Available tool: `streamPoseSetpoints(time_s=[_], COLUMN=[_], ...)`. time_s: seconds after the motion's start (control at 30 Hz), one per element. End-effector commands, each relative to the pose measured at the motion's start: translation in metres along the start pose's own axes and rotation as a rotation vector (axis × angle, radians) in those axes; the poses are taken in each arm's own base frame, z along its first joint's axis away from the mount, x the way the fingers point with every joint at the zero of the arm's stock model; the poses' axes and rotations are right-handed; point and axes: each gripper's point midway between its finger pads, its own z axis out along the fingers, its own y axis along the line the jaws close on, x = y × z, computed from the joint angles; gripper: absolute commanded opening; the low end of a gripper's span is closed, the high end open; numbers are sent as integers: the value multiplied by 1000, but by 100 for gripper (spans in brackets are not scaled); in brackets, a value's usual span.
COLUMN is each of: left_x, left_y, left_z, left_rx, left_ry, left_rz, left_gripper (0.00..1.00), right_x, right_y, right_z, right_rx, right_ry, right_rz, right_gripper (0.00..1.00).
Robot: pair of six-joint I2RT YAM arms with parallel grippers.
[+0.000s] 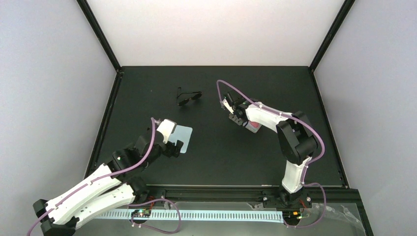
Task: Organize the sunglasses
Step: Place the sunglasses in the sunglasses case.
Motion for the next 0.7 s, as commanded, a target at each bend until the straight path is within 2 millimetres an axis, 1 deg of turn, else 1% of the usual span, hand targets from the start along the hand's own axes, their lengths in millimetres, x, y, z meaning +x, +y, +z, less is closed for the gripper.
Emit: streamPoseSetpoints(time_s=[0.0, 0.23, 0.4, 0.67], left_x=[-7, -7, -7, -6], left_y=[3, 3, 4, 4], left_z=[-4, -4, -4, -4], left_rx=[-13, -12, -14, -16], left_ry=[-40, -46, -47, -48], left_rz=[-1, -3, -2, -4], left_gripper=[99, 99, 99, 99], right_x=[-3, -4, -9, -13], right_y=[-8, -5, -4, -4], right_z=[5, 9, 13, 20], right_rx=[29, 16, 7, 13], right_ry=[8, 7, 11, 19], right_rz=[18, 33, 48, 66], right_gripper=[39, 41, 42, 52])
